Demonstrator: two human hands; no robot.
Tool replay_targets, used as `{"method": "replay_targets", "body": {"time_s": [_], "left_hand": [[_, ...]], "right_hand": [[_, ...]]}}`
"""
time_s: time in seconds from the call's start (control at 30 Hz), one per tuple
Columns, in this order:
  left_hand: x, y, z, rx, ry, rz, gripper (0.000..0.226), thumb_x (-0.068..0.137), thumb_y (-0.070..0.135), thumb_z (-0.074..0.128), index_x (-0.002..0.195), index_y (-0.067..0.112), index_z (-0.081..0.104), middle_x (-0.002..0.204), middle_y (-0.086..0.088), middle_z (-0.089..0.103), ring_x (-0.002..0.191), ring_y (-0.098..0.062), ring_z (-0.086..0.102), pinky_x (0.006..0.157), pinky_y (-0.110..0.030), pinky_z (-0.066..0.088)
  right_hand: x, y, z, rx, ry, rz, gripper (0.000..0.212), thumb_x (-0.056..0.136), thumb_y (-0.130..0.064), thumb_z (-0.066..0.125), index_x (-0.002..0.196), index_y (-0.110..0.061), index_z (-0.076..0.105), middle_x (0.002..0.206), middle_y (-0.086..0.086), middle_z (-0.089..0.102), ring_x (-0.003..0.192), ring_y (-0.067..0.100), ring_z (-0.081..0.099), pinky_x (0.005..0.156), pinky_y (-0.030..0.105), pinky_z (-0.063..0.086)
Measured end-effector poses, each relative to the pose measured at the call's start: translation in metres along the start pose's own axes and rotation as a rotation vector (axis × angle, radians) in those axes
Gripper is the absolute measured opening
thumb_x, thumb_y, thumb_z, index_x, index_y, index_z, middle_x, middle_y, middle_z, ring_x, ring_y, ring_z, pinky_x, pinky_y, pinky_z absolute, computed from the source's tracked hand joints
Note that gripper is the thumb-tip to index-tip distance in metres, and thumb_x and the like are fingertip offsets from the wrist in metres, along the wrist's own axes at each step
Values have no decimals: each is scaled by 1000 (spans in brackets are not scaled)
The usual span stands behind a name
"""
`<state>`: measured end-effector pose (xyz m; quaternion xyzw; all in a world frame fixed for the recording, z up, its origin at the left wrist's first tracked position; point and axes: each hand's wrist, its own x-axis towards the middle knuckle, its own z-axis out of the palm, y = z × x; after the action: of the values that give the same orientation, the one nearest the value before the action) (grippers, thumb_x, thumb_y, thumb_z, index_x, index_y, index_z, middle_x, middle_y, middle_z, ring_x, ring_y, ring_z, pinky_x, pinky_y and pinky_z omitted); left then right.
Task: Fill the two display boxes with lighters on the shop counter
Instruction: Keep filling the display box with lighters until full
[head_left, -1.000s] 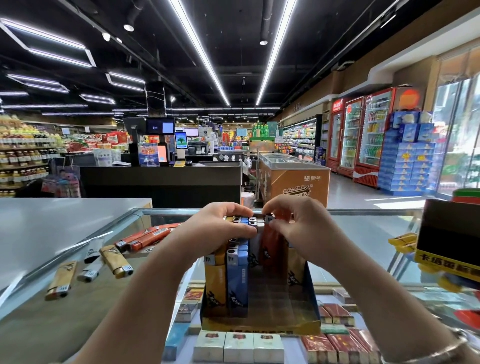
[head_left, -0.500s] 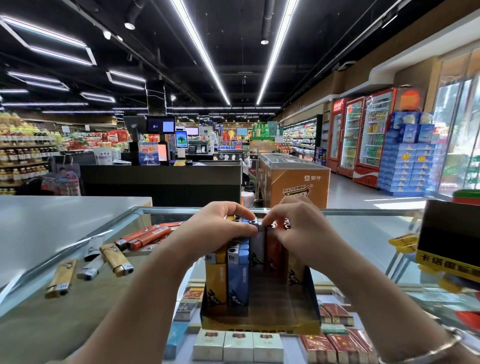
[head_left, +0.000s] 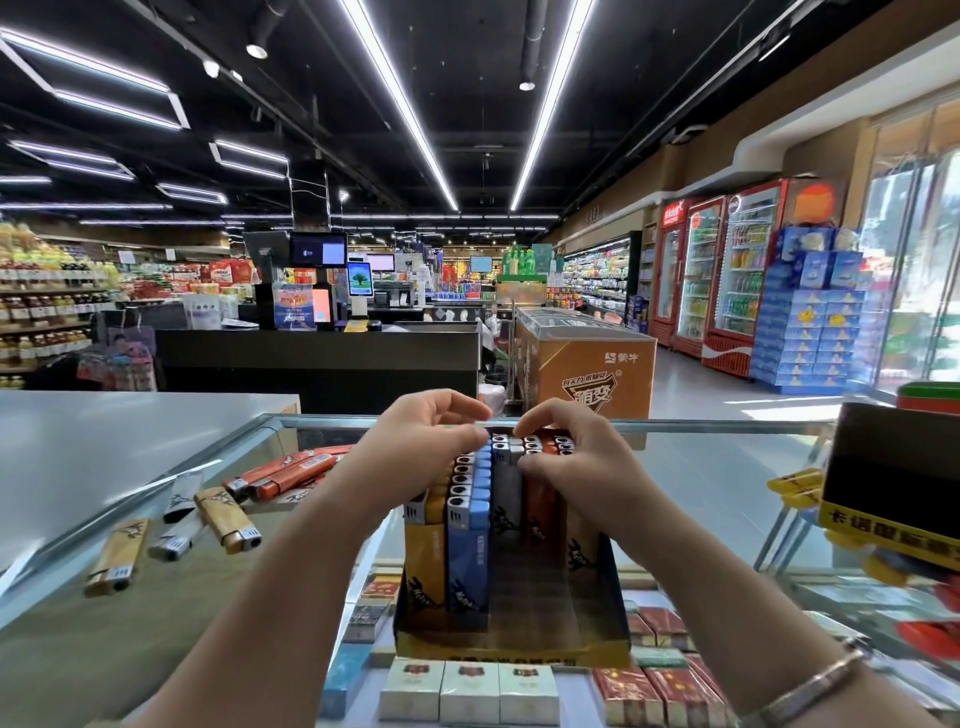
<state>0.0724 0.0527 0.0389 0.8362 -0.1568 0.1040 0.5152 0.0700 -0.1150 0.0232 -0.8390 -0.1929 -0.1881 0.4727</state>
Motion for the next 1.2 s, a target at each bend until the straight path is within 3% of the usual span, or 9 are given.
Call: {"method": "replay_targets", "body": {"time_s": [0.17, 0.3, 0.4, 0.47, 0.6, 0.7, 0.97, 1.1, 1.2], "left_hand": [[0, -6, -9, -128, 300, 134, 16, 90, 12, 55, 93, 25, 64, 93, 11, 66, 82, 8, 60, 69, -15, 45], [-10, -21, -26, 19, 440, 184, 21, 91, 9, 52, 92, 28, 61, 93, 15, 63, 86, 4, 59, 67, -11, 43], [-19, -41, -42, 191, 503, 147, 23, 90, 5, 51, 99, 23, 61, 90, 8, 62, 83, -9, 59, 67, -26, 50], [-25, -57, -53, 343, 519, 77, 22, 89, 7, 52, 105, 20, 60, 86, 2, 61, 74, -16, 59, 64, -37, 54], [-35, -87, -71, 792, 487, -243, 34, 87, 27, 54, 120, 23, 54, 112, -6, 61, 97, -25, 54, 85, -39, 45], [-40, -91, -77, 956, 369, -497, 37, 87, 43, 47, 120, 27, 48, 114, -3, 57, 106, -26, 48, 91, -40, 35], [-42, -94, -69, 728, 324, -395, 58, 85, 1, 40, 139, 23, 35, 137, -8, 39, 112, -25, 48, 85, -40, 46], [-42, -94, -67, 736, 361, -368, 49, 88, 2, 41, 134, 19, 38, 91, -2, 53, 75, -15, 52, 54, -27, 36], [-44, -92, -76, 765, 516, -383, 48, 91, 5, 40, 138, 12, 33, 112, -12, 57, 100, -27, 54, 73, -35, 43]], "right_hand": [[-2, -2, -4, 244, -38, 111, 23, 78, 0, 58, 88, -20, 62, 81, 1, 59, 56, 0, 58, 59, 27, 54], [-2, -5, 1, 157, -37, 52, 23, 78, 0, 57, 87, -21, 60, 90, 3, 58, 72, 6, 58, 61, 25, 53], [-4, -6, 7, 142, -34, 28, 22, 79, -1, 58, 86, -21, 59, 96, 4, 56, 89, 19, 56, 75, 36, 53], [-6, -7, 9, 146, -30, 23, 21, 79, -2, 57, 85, -22, 59, 98, 2, 55, 93, 21, 54, 78, 39, 52], [-7, -9, 10, 161, -21, 15, 20, 80, 0, 56, 84, -19, 60, 97, 1, 55, 93, 21, 54, 80, 41, 52], [-7, -9, 9, 163, -30, 20, 20, 80, 1, 56, 84, -18, 60, 97, 2, 55, 93, 24, 55, 82, 44, 52], [-7, -8, 9, 134, -66, 10, 19, 81, -1, 57, 85, -19, 61, 102, -1, 52, 98, 20, 50, 84, 39, 50], [-6, -6, 10, 107, -52, -23, 20, 80, 0, 58, 84, -18, 62, 103, -3, 53, 104, 19, 46, 86, 33, 43], [-5, -5, 10, 105, -56, -29, 20, 79, 0, 58, 83, -19, 63, 103, -3, 54, 107, 19, 45, 87, 33, 41]]}}
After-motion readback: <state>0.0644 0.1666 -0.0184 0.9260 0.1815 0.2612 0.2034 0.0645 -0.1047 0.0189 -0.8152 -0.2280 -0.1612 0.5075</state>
